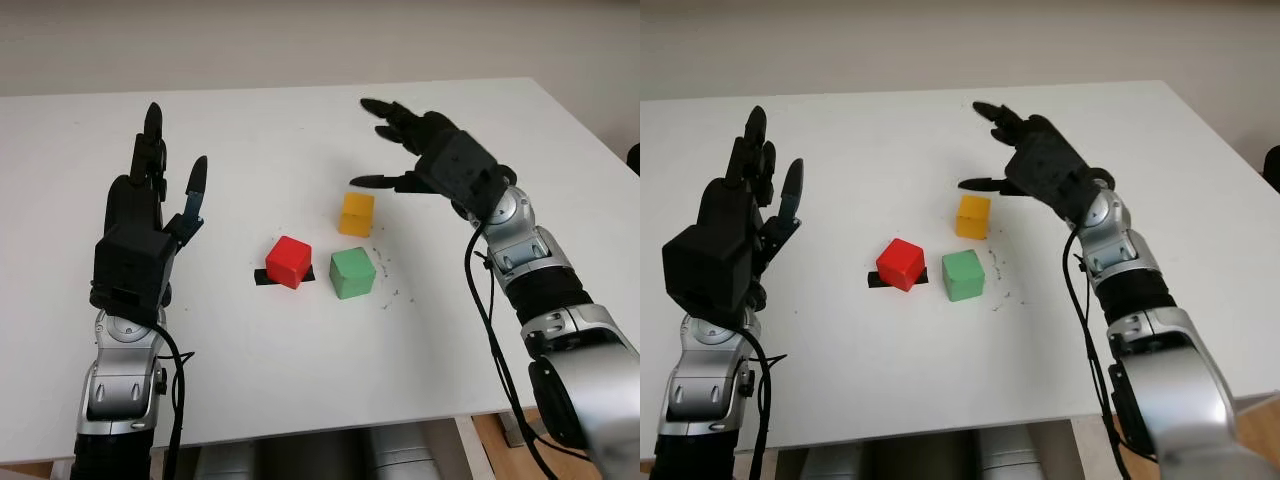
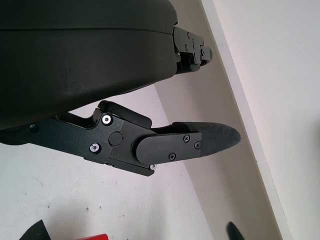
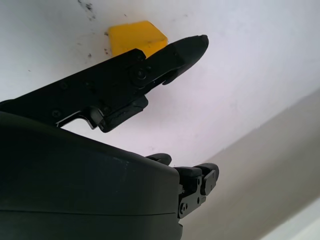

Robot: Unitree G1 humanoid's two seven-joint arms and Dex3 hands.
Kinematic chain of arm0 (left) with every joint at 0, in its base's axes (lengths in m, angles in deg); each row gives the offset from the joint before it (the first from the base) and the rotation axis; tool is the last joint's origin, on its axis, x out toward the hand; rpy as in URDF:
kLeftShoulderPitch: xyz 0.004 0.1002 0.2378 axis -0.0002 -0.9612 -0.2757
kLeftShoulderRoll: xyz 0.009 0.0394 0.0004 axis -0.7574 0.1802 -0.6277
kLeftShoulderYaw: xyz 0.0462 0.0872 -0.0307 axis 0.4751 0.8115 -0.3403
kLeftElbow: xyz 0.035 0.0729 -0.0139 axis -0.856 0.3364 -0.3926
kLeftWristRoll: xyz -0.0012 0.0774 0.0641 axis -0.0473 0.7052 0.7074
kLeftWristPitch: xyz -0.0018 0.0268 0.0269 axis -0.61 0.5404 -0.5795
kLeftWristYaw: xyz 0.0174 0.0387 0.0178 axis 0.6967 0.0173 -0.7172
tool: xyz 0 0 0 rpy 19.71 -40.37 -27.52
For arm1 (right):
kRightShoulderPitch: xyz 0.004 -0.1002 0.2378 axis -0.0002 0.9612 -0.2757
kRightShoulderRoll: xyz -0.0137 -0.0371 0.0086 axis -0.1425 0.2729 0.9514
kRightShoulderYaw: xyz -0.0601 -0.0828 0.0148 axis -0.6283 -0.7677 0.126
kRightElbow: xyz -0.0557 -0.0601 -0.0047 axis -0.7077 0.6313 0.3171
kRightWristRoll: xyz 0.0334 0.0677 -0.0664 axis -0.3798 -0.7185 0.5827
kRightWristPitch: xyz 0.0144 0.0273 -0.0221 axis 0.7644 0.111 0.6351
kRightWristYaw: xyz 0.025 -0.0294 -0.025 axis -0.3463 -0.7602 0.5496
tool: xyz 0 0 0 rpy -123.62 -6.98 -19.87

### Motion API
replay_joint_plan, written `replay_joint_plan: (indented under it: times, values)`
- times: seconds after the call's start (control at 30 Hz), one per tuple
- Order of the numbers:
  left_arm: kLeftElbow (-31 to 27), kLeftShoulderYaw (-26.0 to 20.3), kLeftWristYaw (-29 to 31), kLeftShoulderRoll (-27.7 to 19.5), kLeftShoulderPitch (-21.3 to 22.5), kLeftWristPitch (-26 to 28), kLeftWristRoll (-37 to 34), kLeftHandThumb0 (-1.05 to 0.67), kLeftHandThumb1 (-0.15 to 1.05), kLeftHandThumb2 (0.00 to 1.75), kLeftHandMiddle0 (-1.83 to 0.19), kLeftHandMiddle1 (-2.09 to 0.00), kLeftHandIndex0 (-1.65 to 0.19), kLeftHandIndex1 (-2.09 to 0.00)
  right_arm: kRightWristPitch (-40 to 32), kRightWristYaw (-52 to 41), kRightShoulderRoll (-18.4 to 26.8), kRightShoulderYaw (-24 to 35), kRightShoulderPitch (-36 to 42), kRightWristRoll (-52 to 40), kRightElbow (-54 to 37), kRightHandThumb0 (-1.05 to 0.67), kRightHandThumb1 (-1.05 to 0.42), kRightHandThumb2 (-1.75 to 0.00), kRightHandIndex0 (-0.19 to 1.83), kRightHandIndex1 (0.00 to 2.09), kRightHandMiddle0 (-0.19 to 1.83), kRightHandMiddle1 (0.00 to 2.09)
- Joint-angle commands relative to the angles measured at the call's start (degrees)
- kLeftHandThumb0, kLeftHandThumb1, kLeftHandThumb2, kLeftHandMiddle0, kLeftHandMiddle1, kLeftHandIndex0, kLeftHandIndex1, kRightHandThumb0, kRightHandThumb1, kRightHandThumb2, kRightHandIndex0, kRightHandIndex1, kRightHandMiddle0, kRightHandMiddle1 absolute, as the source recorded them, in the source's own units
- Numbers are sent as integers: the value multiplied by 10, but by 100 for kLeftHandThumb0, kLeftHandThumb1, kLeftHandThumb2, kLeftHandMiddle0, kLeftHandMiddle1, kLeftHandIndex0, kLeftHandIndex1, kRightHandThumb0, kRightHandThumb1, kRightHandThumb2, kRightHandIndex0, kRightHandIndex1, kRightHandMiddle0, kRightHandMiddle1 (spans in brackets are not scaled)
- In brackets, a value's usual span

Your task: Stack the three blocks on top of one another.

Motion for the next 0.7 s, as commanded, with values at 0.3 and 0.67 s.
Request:
replay_joint_plan:
  times: [0.3,0.67]
  values:
    - [-6,-1,6,0,-5,-2,-23,-64,105,41,-4,-5,-3,-5,39,-14,5,-56,-59,51,93,-64,-84,-6,21,12,17,16]
    - [-13,2,16,-4,-2,10,-28,-62,105,37,-4,-5,-3,-5,55,-1,6,-106,-60,103,109,-64,-83,-5,29,14,23,15]
